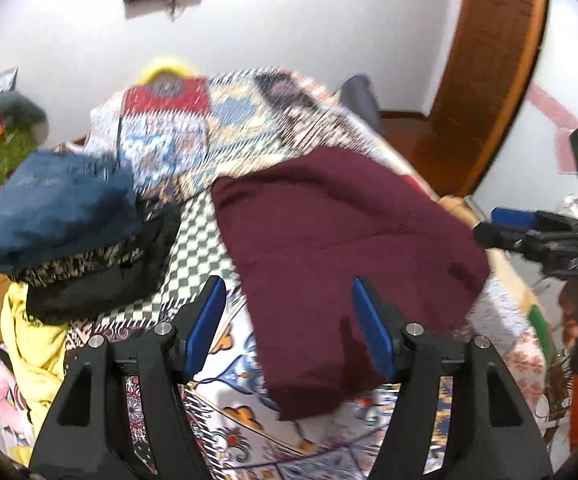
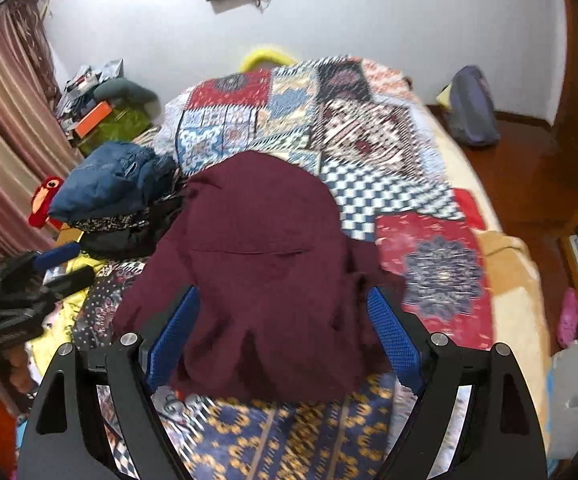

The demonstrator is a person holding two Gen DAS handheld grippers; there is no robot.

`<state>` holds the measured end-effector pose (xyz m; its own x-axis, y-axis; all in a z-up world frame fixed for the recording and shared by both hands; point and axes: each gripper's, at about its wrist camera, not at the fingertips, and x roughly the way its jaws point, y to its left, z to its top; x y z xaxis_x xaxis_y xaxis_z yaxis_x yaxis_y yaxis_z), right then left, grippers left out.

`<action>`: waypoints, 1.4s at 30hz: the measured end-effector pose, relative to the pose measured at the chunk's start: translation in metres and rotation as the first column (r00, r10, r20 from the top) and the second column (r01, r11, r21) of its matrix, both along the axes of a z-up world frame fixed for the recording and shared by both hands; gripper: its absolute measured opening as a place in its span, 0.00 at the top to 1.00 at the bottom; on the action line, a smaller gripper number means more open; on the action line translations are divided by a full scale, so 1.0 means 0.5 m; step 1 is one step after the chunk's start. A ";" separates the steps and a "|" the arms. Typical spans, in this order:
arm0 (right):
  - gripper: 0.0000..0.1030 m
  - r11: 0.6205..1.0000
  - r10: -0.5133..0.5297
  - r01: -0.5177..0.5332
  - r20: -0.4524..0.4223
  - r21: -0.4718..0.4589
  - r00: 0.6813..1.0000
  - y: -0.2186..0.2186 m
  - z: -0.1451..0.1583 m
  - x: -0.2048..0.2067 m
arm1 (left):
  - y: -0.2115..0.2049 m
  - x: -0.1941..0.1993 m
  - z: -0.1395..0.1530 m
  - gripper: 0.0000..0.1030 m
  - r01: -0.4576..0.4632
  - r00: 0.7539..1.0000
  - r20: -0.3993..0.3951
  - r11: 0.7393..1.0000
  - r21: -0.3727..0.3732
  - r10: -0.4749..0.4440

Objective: Fold large clothes

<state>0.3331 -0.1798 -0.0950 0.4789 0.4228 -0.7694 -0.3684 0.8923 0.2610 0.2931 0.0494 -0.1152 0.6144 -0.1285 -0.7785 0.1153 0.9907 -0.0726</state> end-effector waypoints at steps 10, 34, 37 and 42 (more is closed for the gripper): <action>0.14 0.989 0.072 -0.094 -0.192 -0.110 0.979 -0.024 -0.194 0.027 | 0.047 -0.005 -0.185 0.16 0.025 0.986 -0.166 0.999 -0.028 -0.029; 0.10 0.992 0.023 -0.019 0.033 -0.121 0.999 0.008 -0.048 0.147 | 0.046 0.178 -0.039 0.17 -0.011 0.999 0.053 1.000 0.005 0.011; 0.10 0.986 0.026 -0.026 0.000 -0.165 1.000 0.018 -0.088 0.188 | 0.036 0.240 -0.074 0.17 -0.012 1.000 0.015 1.000 0.005 0.012; 0.11 0.966 0.006 -0.023 -0.067 -0.257 0.998 0.000 -0.174 0.242 | 0.033 0.312 -0.163 0.17 -0.056 0.996 -0.069 0.996 0.073 0.061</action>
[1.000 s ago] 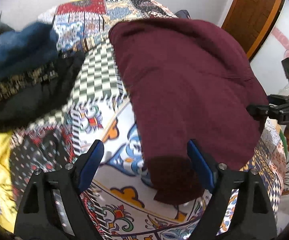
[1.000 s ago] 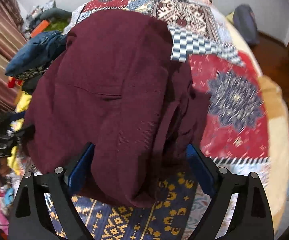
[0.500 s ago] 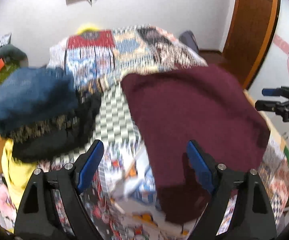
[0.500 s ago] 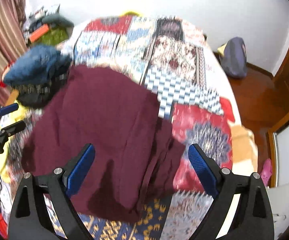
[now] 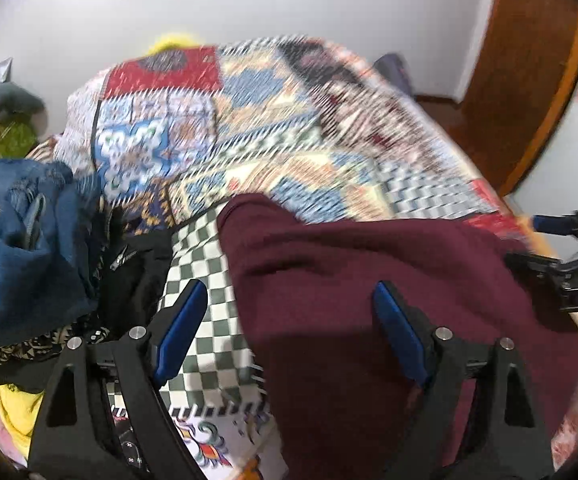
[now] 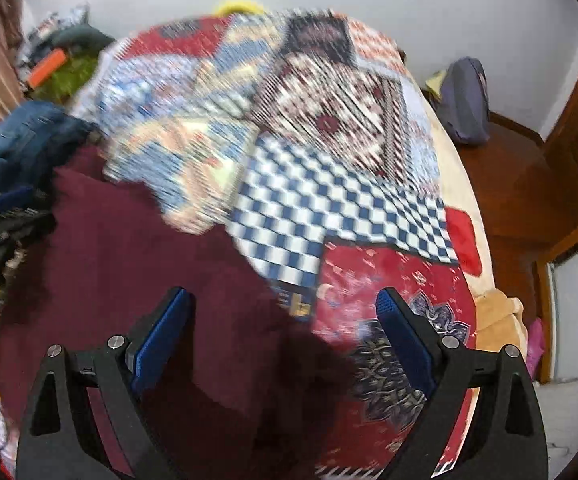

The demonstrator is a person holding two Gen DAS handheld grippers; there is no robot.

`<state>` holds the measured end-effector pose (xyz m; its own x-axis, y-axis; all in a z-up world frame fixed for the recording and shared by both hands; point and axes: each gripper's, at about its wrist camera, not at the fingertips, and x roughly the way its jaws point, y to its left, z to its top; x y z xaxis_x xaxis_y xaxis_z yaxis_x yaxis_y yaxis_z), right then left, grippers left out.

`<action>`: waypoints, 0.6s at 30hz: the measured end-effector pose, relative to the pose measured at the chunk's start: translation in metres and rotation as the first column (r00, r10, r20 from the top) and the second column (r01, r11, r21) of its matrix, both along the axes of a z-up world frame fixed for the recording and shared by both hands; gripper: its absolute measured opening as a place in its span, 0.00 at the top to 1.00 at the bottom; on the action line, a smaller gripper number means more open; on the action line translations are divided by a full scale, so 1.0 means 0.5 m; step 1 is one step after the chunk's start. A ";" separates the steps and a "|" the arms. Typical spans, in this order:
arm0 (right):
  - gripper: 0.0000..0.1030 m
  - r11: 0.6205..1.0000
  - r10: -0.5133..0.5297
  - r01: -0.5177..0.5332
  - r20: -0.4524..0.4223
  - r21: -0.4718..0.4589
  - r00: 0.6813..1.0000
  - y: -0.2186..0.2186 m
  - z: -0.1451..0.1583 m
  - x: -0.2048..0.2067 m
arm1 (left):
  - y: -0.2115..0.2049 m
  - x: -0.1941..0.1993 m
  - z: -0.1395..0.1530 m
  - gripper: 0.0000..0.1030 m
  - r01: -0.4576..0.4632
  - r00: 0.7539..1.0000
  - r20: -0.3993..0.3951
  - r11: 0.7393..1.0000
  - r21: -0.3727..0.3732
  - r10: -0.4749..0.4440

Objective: Fold large clothes
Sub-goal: 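Grasp the folded maroon bundle with both grippers and lift it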

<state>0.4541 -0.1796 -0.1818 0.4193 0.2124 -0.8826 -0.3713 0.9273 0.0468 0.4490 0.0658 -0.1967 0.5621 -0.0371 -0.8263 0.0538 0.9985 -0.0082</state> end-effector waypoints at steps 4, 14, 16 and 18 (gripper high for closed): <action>0.10 0.999 0.026 -0.027 -0.055 -0.018 0.998 -0.013 -0.042 0.010 | 0.014 0.016 -0.044 0.17 -0.016 0.999 -0.034 1.000 -0.008 0.016; 0.10 0.999 0.004 -0.004 0.005 0.040 1.000 -0.025 0.046 -0.042 | 0.038 -0.053 0.023 0.17 -0.031 0.999 0.024 0.999 0.035 0.030; 0.09 0.998 0.019 -0.021 0.028 0.064 0.999 -0.025 0.065 -0.062 | 0.044 -0.082 0.045 0.17 -0.040 0.998 0.047 0.998 0.054 0.037; 0.09 0.995 0.032 -0.036 0.051 0.092 0.998 -0.029 0.090 -0.096 | 0.051 -0.108 0.061 0.17 -0.042 0.998 0.052 0.998 0.038 0.040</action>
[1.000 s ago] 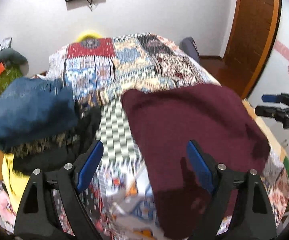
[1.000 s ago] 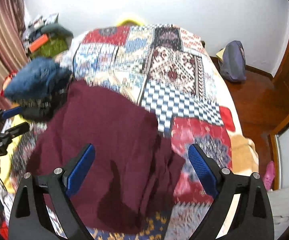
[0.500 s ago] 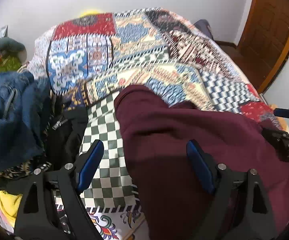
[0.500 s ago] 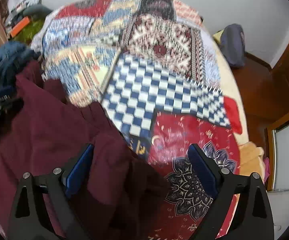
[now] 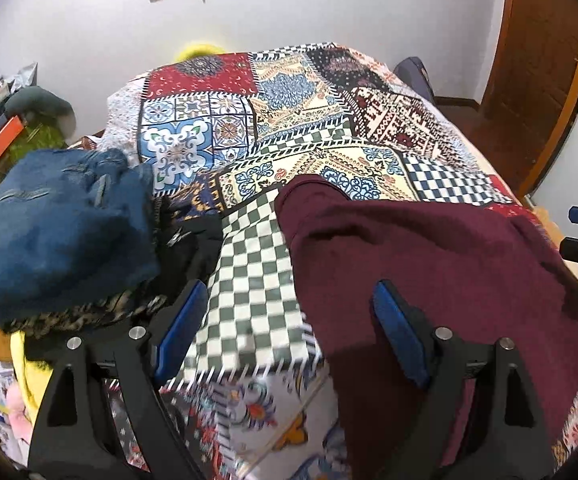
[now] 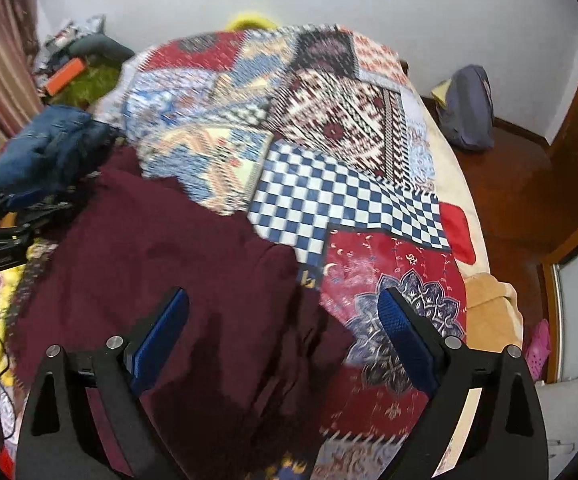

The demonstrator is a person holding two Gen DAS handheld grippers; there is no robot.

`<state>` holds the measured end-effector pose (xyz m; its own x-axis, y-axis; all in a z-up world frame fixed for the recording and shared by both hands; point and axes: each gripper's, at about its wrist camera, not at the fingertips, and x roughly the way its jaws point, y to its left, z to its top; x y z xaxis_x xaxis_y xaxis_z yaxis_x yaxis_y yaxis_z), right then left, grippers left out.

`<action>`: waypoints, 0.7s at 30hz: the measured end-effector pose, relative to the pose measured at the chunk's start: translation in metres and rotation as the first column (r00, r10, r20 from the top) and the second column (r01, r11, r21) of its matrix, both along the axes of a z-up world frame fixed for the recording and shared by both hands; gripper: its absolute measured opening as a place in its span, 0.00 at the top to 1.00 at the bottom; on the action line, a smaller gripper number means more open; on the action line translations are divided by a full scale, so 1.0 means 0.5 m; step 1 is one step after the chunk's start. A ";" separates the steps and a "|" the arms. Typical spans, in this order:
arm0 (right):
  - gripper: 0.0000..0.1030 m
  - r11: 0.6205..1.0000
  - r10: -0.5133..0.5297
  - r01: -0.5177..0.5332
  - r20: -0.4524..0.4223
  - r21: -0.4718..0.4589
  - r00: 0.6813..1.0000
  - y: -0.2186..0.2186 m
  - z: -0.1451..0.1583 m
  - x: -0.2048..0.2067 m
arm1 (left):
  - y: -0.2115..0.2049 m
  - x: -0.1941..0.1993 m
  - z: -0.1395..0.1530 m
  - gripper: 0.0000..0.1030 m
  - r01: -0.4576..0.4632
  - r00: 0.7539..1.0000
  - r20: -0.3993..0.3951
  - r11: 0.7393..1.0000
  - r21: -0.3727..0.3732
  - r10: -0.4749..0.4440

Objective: Fold large clothes
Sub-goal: 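Grasp the folded maroon bundle with both grippers and lift it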

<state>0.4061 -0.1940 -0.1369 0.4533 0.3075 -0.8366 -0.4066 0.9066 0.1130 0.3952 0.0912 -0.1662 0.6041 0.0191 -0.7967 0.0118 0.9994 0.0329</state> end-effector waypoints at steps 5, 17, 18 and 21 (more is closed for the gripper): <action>0.09 0.998 0.001 0.001 -0.029 0.060 1.000 -0.010 0.004 -0.054 | 0.025 -0.064 0.013 0.17 -0.015 1.000 -0.027 0.993 -0.120 0.012; 0.00 0.946 -0.005 0.116 -0.342 0.304 0.940 -0.074 -0.153 -0.028 | 0.022 -0.106 -0.114 0.15 -0.071 0.964 -0.251 0.833 -0.548 -0.083; 0.00 0.940 -0.002 0.126 -0.362 0.317 0.932 -0.076 -0.164 -0.020 | 0.024 -0.098 -0.123 0.15 -0.084 0.960 -0.266 0.809 -0.582 -0.092; 0.00 0.929 0.017 0.135 -0.401 0.346 0.916 -0.075 -0.189 0.005 | 0.026 -0.074 -0.146 0.14 -0.108 0.949 -0.294 0.758 -0.643 -0.114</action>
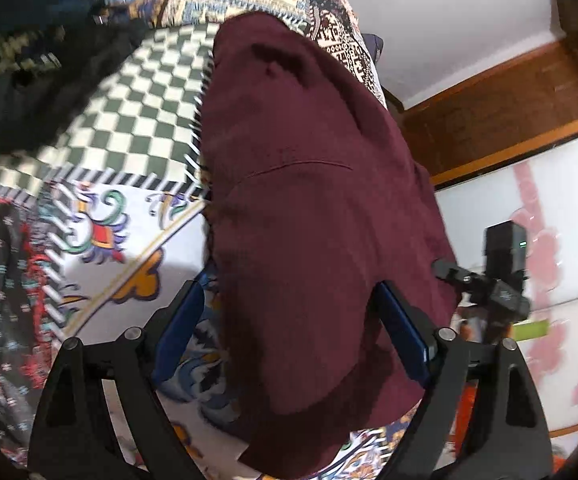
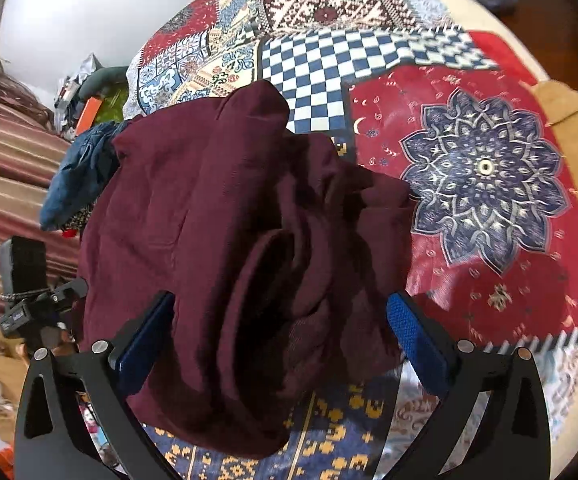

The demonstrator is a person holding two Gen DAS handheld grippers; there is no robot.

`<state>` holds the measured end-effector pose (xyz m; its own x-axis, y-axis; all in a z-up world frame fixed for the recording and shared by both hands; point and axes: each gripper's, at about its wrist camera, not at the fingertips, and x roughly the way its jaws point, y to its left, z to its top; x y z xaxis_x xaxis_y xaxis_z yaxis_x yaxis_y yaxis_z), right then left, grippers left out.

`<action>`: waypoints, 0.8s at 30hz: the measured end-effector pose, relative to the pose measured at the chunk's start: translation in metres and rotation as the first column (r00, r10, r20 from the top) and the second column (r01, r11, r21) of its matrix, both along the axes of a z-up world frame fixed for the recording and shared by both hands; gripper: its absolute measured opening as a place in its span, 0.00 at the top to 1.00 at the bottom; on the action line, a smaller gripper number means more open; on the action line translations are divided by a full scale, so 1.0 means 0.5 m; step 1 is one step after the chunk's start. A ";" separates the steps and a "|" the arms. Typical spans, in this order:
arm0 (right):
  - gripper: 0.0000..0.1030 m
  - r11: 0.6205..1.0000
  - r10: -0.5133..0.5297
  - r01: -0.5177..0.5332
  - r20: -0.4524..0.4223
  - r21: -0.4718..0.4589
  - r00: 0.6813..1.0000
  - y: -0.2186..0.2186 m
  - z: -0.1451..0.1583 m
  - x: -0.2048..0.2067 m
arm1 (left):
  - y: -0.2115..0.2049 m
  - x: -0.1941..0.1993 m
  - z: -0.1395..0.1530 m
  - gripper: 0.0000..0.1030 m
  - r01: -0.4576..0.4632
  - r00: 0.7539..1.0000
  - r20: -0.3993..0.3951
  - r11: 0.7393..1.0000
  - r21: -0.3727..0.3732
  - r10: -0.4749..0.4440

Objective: Fold large clothes
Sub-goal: 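Grasp the folded maroon bundle with both grippers and lift it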

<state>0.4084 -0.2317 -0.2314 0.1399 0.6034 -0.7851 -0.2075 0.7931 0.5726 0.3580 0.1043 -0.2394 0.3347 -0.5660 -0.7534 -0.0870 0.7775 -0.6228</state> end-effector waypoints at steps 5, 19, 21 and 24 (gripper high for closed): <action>0.00 1.000 0.015 -0.015 -0.020 0.016 1.000 0.015 -0.022 0.028 | -0.019 0.034 -0.024 0.10 0.019 1.000 -0.023 0.999 -0.049 -0.020; 0.13 1.000 -0.002 0.002 -0.023 0.013 1.000 0.005 -0.012 0.031 | -0.056 0.037 -0.013 0.28 0.055 0.998 0.013 0.997 -0.058 -0.054; 0.27 1.000 0.006 -0.006 -0.015 0.009 1.000 0.008 0.003 0.024 | -0.061 0.041 -0.003 0.34 0.067 0.997 0.032 0.997 -0.039 -0.065; 0.47 1.000 0.021 -0.021 0.017 -0.008 1.000 0.019 0.027 0.015 | -0.073 0.041 0.025 0.44 0.087 0.994 0.065 0.996 0.000 -0.087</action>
<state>0.4161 -0.2220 -0.2179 0.1404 0.6000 -0.7876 -0.2341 0.7931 0.5624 0.3784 0.0678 -0.2271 0.3325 -0.5970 -0.7301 0.0214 0.7787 -0.6270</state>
